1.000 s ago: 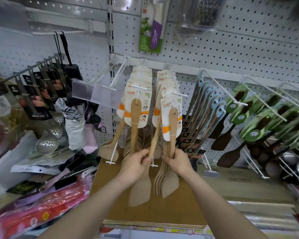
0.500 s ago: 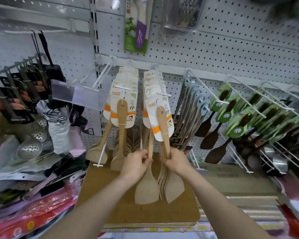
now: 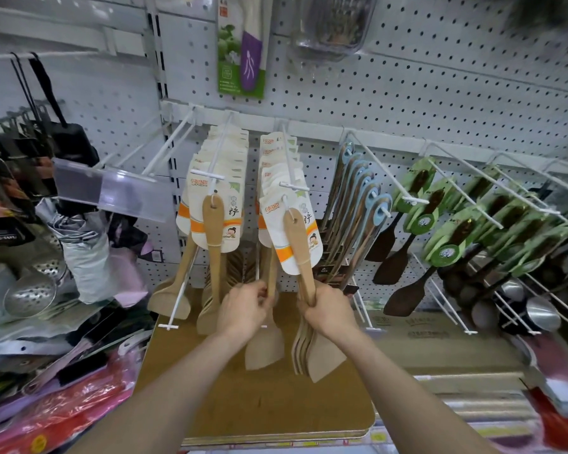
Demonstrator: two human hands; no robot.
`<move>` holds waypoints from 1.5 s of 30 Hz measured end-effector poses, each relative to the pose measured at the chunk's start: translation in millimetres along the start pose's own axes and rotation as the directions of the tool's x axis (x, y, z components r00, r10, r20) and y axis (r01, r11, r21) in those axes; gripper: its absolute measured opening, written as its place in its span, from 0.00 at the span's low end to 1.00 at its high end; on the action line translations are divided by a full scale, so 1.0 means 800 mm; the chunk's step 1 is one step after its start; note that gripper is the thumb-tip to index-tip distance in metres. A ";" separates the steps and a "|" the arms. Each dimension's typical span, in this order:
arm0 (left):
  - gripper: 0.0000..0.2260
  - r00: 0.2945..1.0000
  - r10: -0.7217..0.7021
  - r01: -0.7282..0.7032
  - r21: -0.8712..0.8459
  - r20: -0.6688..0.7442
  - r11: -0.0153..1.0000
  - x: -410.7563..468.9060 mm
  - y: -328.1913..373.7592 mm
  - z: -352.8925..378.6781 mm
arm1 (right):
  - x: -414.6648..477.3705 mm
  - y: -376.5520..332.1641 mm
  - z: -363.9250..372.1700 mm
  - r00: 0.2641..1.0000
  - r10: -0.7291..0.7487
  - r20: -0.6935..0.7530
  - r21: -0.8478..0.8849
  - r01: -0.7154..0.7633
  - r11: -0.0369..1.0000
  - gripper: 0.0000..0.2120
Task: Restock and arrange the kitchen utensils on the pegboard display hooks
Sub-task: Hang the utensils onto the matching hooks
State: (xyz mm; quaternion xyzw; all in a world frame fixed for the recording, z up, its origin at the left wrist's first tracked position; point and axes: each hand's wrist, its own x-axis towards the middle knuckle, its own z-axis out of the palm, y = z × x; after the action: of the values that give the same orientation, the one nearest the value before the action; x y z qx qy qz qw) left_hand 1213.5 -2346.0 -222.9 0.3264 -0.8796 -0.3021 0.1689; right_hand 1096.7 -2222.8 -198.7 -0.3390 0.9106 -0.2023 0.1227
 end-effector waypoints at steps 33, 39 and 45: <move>0.07 0.995 0.012 0.007 0.186 -0.101 0.982 -0.019 0.061 -0.111 | -0.006 -0.091 -0.068 0.996 -0.069 -0.058 0.285 0.082 0.955 0.46; 0.14 0.993 -0.040 0.061 0.202 -0.110 0.977 -0.016 0.100 -0.147 | -0.043 -0.113 -0.123 0.968 -0.149 -0.202 0.168 0.184 0.968 0.42; 0.18 0.999 0.018 -0.032 0.383 0.040 0.923 -0.017 0.150 -0.212 | -0.058 -0.132 -0.188 0.921 -0.273 -0.279 0.045 0.296 0.954 0.32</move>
State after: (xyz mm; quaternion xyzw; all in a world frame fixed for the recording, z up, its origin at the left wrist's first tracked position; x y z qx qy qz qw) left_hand 1250.4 -2335.9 -18.5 0.3363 -0.9287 -0.1278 0.0899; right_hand 1136.7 -2222.0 -13.7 -0.4313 0.8502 -0.3013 -0.0183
